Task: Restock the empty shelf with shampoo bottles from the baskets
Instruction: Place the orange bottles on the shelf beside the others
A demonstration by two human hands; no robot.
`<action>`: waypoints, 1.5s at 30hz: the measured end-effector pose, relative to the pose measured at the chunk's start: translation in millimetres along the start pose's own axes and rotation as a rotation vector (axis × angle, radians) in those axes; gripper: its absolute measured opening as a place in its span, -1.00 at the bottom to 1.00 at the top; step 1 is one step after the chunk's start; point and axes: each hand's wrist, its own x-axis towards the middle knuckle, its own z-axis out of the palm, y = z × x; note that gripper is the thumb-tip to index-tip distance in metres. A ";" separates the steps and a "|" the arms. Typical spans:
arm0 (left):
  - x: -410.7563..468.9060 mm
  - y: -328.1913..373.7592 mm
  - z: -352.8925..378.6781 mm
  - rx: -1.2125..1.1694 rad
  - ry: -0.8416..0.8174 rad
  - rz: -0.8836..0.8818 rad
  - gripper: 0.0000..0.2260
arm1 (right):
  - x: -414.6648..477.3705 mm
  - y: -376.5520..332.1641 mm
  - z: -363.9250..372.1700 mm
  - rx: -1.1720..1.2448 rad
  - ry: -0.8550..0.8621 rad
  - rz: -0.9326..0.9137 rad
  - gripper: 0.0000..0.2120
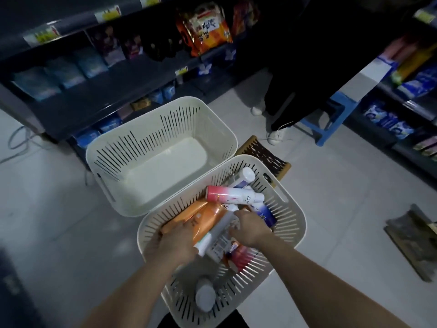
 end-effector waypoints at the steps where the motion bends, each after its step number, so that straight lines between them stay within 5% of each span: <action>1: 3.4 0.1 4.7 -0.022 -0.003 -0.027 -0.23 | 7.4 1.5 0.1 0.026 -0.004 0.004 -0.52; 6: 22.7 3.0 23.0 -0.277 -0.064 -0.176 -0.15 | 41.6 4.5 1.1 0.123 -0.033 0.051 -0.70; 11: 33.1 -0.9 29.9 -0.335 -0.055 -0.266 -0.30 | 61.8 3.5 16.7 0.134 -0.034 0.193 -0.60; 18: 43.6 -7.8 39.3 -0.763 -0.126 -0.333 -0.43 | 87.1 -1.7 26.7 0.326 -0.015 0.322 -0.52; 23: 39.0 2.9 48.7 -0.842 -0.119 -0.179 -0.24 | 80.4 0.0 28.6 0.444 0.031 0.346 -0.29; 29: 41.5 8.3 57.4 -1.179 -0.130 -0.095 -0.61 | 60.5 -9.3 30.6 0.317 0.121 0.160 0.00; 33: 38.1 12.6 52.1 -1.315 -0.276 -0.066 -0.43 | 48.1 -6.8 36.0 0.758 0.241 0.206 -0.22; 34: 38.0 13.9 49.5 -1.326 -0.318 -0.066 -0.41 | 44.1 -6.7 34.9 0.887 0.204 0.214 -0.33; 37: 37.1 21.0 30.5 -1.191 -0.283 -0.154 -0.80 | 38.9 -0.4 34.3 1.035 0.149 0.199 -0.53; 40: 49.6 20.2 30.7 -0.817 -0.061 -0.257 -0.62 | 36.8 5.0 37.8 1.029 0.167 0.175 -0.60; 45: 71.7 23.6 56.0 -0.675 -0.181 -0.349 -0.51 | 37.1 14.5 37.3 0.998 0.179 0.151 -0.62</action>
